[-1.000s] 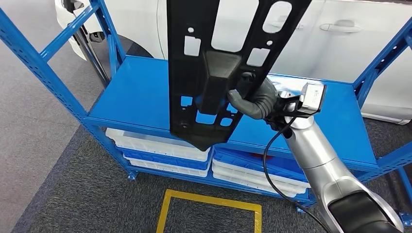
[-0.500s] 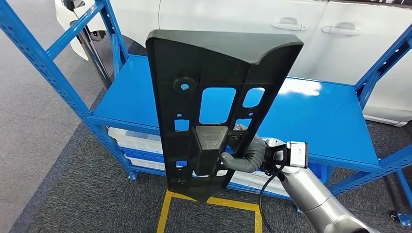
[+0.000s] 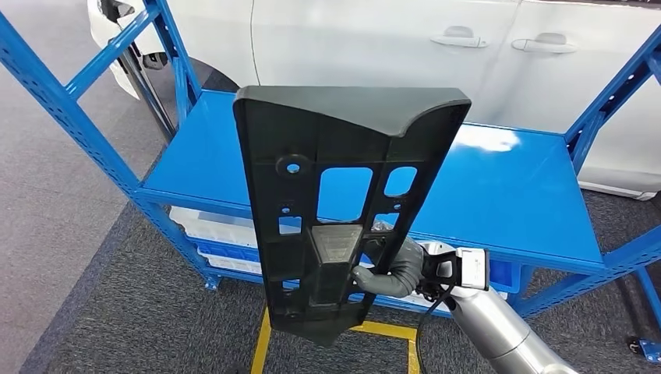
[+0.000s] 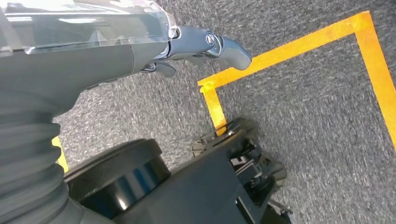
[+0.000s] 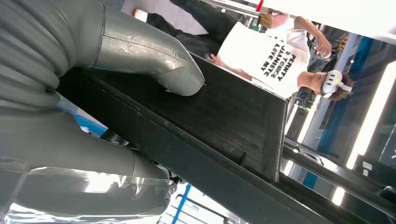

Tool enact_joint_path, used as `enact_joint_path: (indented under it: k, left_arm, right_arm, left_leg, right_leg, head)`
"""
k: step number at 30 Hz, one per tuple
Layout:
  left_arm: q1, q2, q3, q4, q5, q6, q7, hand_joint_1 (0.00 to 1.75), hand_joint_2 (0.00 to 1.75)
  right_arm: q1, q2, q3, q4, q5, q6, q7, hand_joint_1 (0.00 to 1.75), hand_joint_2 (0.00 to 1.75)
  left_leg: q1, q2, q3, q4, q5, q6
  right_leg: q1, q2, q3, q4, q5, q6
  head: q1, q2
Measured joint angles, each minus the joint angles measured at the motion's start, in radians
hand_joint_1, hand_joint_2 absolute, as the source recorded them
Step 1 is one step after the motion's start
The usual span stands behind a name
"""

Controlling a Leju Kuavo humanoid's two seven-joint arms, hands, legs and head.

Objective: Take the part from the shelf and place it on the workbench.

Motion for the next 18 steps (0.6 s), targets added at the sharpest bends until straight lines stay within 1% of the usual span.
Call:
enact_joint_path:
  k: [1, 2, 4, 5, 6, 7, 9, 10, 11, 12, 14, 15, 16, 17, 18]
  left_arm:
    - [0.000, 0.000, 0.000, 0.000, 0.003, 0.001, -0.001, 0.00, 1.75]
    - [0.000, 0.000, 0.000, 0.000, 0.006, 0.003, -0.002, 0.00, 1.75]
    - [0.001, 0.000, 0.000, 0.000, 0.011, 0.007, -0.001, 0.00, 1.75]
    - [0.002, 0.000, 0.001, 0.000, 0.011, 0.009, 0.002, 0.00, 1.75]
    - [0.003, 0.000, 0.001, 0.000, 0.011, 0.013, 0.006, 0.00, 1.75]
    - [0.003, 0.000, 0.001, 0.000, 0.011, 0.017, 0.012, 0.00, 1.75]
    - [0.002, 0.000, 0.002, 0.000, 0.015, 0.026, 0.024, 0.00, 1.75]
    - [0.001, 0.000, 0.002, 0.000, 0.018, 0.029, 0.028, 0.00, 1.75]
    - [0.001, 0.000, 0.004, 0.000, 0.021, 0.031, 0.033, 0.00, 1.75]
    - [0.001, 0.001, 0.006, 0.000, 0.025, 0.032, 0.038, 0.00, 1.75]
    - [0.001, 0.001, 0.010, 0.000, 0.031, 0.033, 0.051, 0.00, 1.75]
    - [0.002, 0.001, 0.012, 0.000, 0.033, 0.033, 0.056, 0.00, 1.75]
    - [0.001, 0.001, 0.013, 0.000, 0.033, 0.034, 0.059, 0.00, 1.75]
    - [0.001, 0.001, 0.013, 0.000, 0.033, 0.034, 0.061, 0.00, 1.75]
    - [0.001, 0.001, 0.013, 0.000, 0.033, 0.033, 0.064, 0.00, 1.75]
  right_arm:
    - [0.002, -0.005, 0.000, -0.004, 0.000, 0.000, 0.000, 1.75, 1.75]
    - [0.004, -0.010, 0.000, -0.007, 0.000, 0.000, 0.000, 1.75, 1.75]
    - [0.010, -0.018, 0.000, -0.011, -0.001, 0.000, 0.000, 1.75, 1.75]
    - [0.014, -0.020, 0.000, -0.011, -0.002, 0.001, 0.000, 1.75, 1.75]
    - [0.017, -0.022, 0.000, -0.012, -0.003, 0.002, 0.000, 1.75, 1.75]
    - [0.019, -0.022, 0.000, -0.012, -0.006, 0.003, 0.000, 1.75, 1.75]
    - [0.020, -0.022, -0.001, -0.012, -0.010, 0.003, 0.000, 1.75, 1.75]
    - [0.021, -0.023, -0.001, -0.012, -0.011, 0.003, 0.000, 1.75, 1.75]
    - [0.022, -0.023, -0.002, -0.012, -0.012, 0.002, 0.000, 1.75, 1.75]
    - [0.024, -0.023, -0.002, -0.012, -0.012, 0.001, 0.000, 1.75, 1.75]
    - [0.028, -0.023, -0.004, -0.012, -0.012, 0.000, 0.000, 1.75, 1.75]
    - [0.030, -0.023, -0.006, -0.012, -0.012, -0.001, 0.001, 1.75, 1.75]
    - [0.031, -0.023, -0.010, -0.012, -0.012, -0.002, 0.001, 1.75, 1.75]
    - [0.032, -0.023, -0.013, -0.012, -0.013, -0.002, 0.001, 1.75, 1.75]
    - [0.034, -0.022, -0.016, -0.012, -0.014, -0.002, 0.002, 1.75, 1.75]
  left_leg:
    - [0.000, 0.000, -0.012, 0.030, -0.020, -0.005]
    - [0.001, 0.000, -0.031, 0.074, -0.048, -0.009]
    - [0.002, 0.000, -0.092, 0.211, -0.114, -0.015]
    - [0.003, 0.000, -0.114, 0.259, -0.128, -0.016]
    - [0.003, 0.000, -0.122, 0.278, -0.126, -0.017]
    - [0.004, 0.000, -0.106, 0.247, -0.101, -0.016]
    - [0.004, 0.000, -0.036, 0.107, -0.033, -0.009]
    - [0.003, 0.000, -0.005, 0.043, -0.012, -0.005]
    - [0.002, -0.001, 0.013, 0.005, -0.002, 0.000]
    - [0.000, -0.002, 0.018, -0.009, -0.003, 0.005]
    - [0.000, -0.002, 0.018, -0.015, 0.001, 0.017]
    - [0.001, -0.002, 0.019, -0.019, 0.004, 0.023]
    - [0.003, -0.001, 0.021, -0.024, 0.007, 0.029]
    - [0.004, 0.000, 0.022, -0.028, 0.010, 0.034]
    - [0.003, 0.000, 0.022, -0.029, 0.010, 0.036]
  right_leg:
    - [-0.003, -0.001, 0.002, -0.004, 0.002, -0.006]
    - [-0.004, -0.002, 0.003, -0.006, 0.003, -0.010]
    - [-0.003, -0.003, 0.003, -0.006, 0.003, -0.015]
    - [-0.002, -0.003, 0.003, -0.006, 0.002, -0.015]
    - [-0.002, -0.002, 0.004, -0.006, 0.002, -0.015]
    - [-0.002, -0.001, 0.005, -0.005, 0.002, -0.014]
    - [-0.002, 0.002, 0.007, -0.003, -0.001, -0.010]
    - [0.000, 0.003, 0.007, 0.000, -0.003, -0.006]
    - [0.001, 0.003, 0.006, 0.001, -0.003, -0.002]
    - [0.003, 0.004, 0.003, 0.002, -0.002, 0.004]
    - [0.002, 0.004, 0.002, 0.001, -0.002, 0.015]
    - [0.001, 0.004, -0.001, 0.007, -0.008, 0.021]
    - [0.000, 0.004, -0.010, 0.028, -0.023, 0.026]
    - [-0.002, 0.003, -0.029, 0.071, -0.049, 0.030]
    - [-0.003, 0.003, -0.057, 0.132, -0.081, 0.033]
  head:
    - [0.000, 0.000]
    - [0.000, 0.000]
    - [0.000, 0.000]
    - [0.000, 0.000]
    - [0.000, 0.000]
    - [0.000, 0.000]
    - [0.000, 0.000]
    - [0.000, 0.000]
    - [0.000, 0.000]
    - [0.000, 0.000]
    - [0.000, 0.000]
    - [0.000, 0.000]
    - [0.000, 0.000]
    - [0.000, 0.000]
    - [0.000, 0.000]
